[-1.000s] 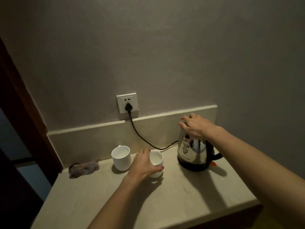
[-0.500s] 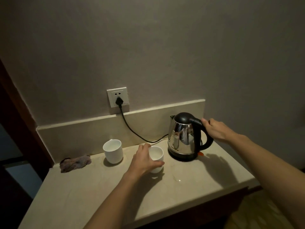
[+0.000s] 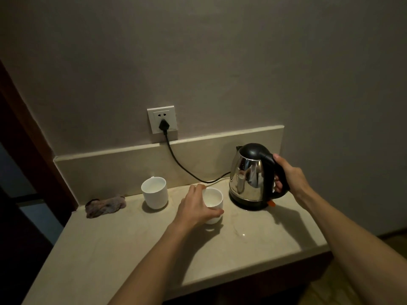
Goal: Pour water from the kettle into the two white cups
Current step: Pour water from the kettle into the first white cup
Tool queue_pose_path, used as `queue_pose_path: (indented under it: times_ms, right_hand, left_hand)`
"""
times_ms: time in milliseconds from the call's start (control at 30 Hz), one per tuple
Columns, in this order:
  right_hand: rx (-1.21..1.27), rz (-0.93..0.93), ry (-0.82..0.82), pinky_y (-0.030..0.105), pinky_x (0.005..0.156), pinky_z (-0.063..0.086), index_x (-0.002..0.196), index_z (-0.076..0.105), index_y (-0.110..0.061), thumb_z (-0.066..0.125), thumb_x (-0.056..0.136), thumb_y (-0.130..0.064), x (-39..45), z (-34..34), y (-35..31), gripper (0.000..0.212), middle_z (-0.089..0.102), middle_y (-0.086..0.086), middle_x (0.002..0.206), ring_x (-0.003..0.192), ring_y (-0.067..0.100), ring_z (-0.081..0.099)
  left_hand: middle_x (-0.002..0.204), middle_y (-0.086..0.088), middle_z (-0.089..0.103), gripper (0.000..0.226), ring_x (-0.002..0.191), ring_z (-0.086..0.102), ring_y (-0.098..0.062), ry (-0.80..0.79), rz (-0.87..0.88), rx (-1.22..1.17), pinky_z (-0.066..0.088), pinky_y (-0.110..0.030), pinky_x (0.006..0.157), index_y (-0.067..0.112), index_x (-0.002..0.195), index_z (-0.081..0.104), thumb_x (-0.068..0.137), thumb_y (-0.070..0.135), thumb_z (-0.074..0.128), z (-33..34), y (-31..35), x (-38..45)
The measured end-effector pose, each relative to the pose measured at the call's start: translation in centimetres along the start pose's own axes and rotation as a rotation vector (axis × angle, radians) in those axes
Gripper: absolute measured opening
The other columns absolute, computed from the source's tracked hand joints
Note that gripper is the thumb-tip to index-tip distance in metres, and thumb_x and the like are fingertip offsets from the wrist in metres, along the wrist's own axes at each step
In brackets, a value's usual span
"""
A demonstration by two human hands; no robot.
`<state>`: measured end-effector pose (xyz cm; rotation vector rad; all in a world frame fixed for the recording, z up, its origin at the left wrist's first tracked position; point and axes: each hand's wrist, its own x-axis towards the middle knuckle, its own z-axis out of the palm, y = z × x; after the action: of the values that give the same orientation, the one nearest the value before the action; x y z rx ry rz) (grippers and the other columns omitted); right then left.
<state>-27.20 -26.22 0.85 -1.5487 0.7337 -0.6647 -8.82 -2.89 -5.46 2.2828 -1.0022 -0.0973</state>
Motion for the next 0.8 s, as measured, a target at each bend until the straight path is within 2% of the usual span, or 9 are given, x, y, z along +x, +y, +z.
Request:
queue_pose_path:
  times_ms: [67,200,267,400,467,567,633,800]
  right_hand:
    - [0.036,-0.008,0.022,0.028,0.053,0.047,0.069,0.064,-0.006,0.06,0.088,-0.062,0.0,0.4,0.2,0.059,0.051,0.009,0.056,0.046,0.019,0.049]
    - [0.036,-0.057,0.145,0.028,0.066,0.046,0.069,0.064,-0.007,0.07,0.084,-0.054,-0.4,1.7,0.1,0.05,0.063,0.006,0.066,0.064,0.019,0.059]
    - [0.06,-0.092,0.207,0.029,0.067,0.048,0.067,0.062,-0.01,0.073,0.085,-0.046,-0.5,2.4,0.1,0.042,0.065,0.002,0.063,0.067,0.019,0.063]
    - [0.051,-0.099,0.273,0.047,0.08,0.056,0.07,0.066,-0.008,0.077,0.079,-0.052,-0.6,2.9,-0.3,0.047,0.073,0.018,0.078,0.08,0.032,0.07]
    - [0.053,-0.107,0.243,0.044,0.075,0.056,0.069,0.065,-0.008,0.077,0.079,-0.051,-0.8,2.8,-0.9,0.045,0.072,0.016,0.074,0.075,0.029,0.069]
    - [0.072,-0.108,0.197,0.028,0.056,0.051,0.068,0.063,-0.005,0.077,0.081,-0.047,-1.2,2.7,-2.4,0.046,0.06,-0.001,0.053,0.054,0.015,0.059]
    - [0.057,-0.102,0.134,0.022,0.044,0.044,0.07,0.064,-0.004,0.076,0.08,-0.047,-1.4,2.6,-3.4,0.046,0.051,-0.006,0.044,0.042,0.008,0.049]
    - [-0.066,-0.129,-0.154,0.023,0.045,0.037,0.055,0.054,-0.013,0.073,0.071,-0.059,-2.5,2.7,-6.1,0.052,0.04,-0.003,0.046,0.04,0.011,0.036]
  left_hand:
    - [0.129,0.007,0.049,0.095,0.113,0.054,-0.017,0.009,0.0,-0.011,0.051,-0.035,0.093,0.029,0.137,0.043,0.059,0.068,0.081,0.2,-0.1,-0.3]
    - [0.127,0.007,0.049,0.093,0.112,0.055,-0.018,0.007,0.004,-0.017,0.053,-0.037,0.094,0.03,0.136,0.043,0.059,0.067,0.08,0.0,-0.3,-0.7]
    - [0.126,0.007,0.048,0.091,0.11,0.055,-0.017,-0.003,0.009,0.008,0.053,-0.036,0.092,0.03,0.134,0.044,0.059,0.066,0.08,-0.4,-0.4,-0.7]
    - [0.118,0.007,0.05,0.083,0.105,0.056,-0.016,0.031,0.007,-0.026,0.051,-0.036,0.091,0.032,0.126,0.047,0.056,0.064,0.077,-1.7,-1.9,-1.4]
    - [0.116,0.008,0.051,0.081,0.104,0.055,-0.016,0.04,0.015,-0.028,0.049,-0.035,0.091,0.031,0.125,0.049,0.056,0.062,0.078,-2.4,-3.1,-1.6]
    - [0.111,0.009,0.051,0.077,0.102,0.055,-0.014,0.039,0.032,-0.043,0.049,-0.034,0.089,0.032,0.122,0.05,0.056,0.059,0.08,-3.3,-4.4,-1.9]
    - [0.111,0.01,0.051,0.078,0.101,0.054,-0.013,0.023,0.043,-0.046,0.049,-0.033,0.089,0.031,0.123,0.05,0.056,0.059,0.081,-3.8,-4.9,-2.2]
    - [0.118,0.008,0.053,0.084,0.106,0.054,-0.013,-0.021,0.064,-0.053,0.048,-0.032,0.092,0.028,0.13,0.05,0.059,0.058,0.083,-4.8,-5.8,-3.0]
